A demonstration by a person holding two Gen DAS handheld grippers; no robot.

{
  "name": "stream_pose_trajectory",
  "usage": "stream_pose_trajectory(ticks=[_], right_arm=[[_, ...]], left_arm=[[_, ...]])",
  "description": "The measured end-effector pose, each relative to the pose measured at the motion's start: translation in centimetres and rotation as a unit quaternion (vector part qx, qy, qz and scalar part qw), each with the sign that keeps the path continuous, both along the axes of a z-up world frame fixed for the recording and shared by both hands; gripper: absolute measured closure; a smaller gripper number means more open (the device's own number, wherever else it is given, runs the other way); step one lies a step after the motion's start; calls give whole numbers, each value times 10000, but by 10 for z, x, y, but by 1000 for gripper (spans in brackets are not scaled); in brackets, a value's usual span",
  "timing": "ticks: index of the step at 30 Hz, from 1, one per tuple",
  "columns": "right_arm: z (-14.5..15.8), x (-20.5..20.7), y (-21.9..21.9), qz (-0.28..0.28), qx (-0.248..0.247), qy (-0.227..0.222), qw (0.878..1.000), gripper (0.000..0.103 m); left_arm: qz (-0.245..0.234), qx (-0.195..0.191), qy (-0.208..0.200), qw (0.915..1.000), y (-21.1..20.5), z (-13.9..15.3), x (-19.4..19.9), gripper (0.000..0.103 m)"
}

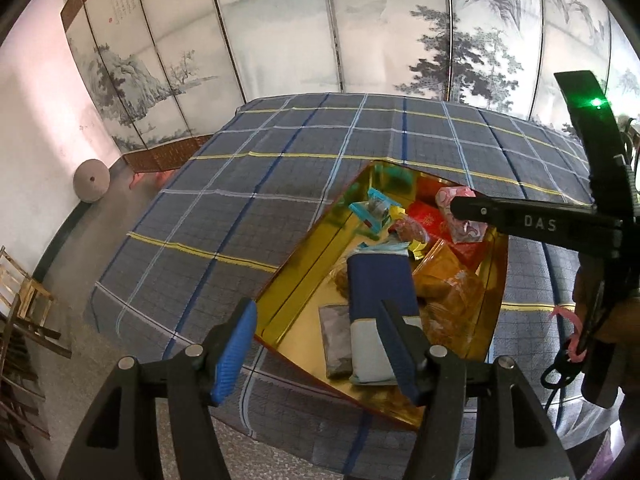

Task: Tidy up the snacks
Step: 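Open the left tool over the tray while the right tool drops the pink packet in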

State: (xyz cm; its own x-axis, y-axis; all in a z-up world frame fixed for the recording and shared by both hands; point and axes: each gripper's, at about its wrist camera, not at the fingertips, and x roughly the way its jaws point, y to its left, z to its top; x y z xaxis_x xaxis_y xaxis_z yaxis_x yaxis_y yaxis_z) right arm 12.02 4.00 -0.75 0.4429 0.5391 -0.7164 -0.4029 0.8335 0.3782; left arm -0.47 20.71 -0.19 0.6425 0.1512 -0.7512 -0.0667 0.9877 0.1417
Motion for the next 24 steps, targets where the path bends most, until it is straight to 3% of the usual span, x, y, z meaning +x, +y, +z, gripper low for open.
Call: stream_pose_trajectory(ticks=[11, 24], right_arm=[[0, 3, 11, -8, 18, -50, 10000, 78], [20, -8, 11, 27, 275, -326, 9991, 76]], left_arm=[[45, 184, -93, 9998, 1, -3, -1, 40], [2, 312, -122, 9994, -5, -2, -3, 40]])
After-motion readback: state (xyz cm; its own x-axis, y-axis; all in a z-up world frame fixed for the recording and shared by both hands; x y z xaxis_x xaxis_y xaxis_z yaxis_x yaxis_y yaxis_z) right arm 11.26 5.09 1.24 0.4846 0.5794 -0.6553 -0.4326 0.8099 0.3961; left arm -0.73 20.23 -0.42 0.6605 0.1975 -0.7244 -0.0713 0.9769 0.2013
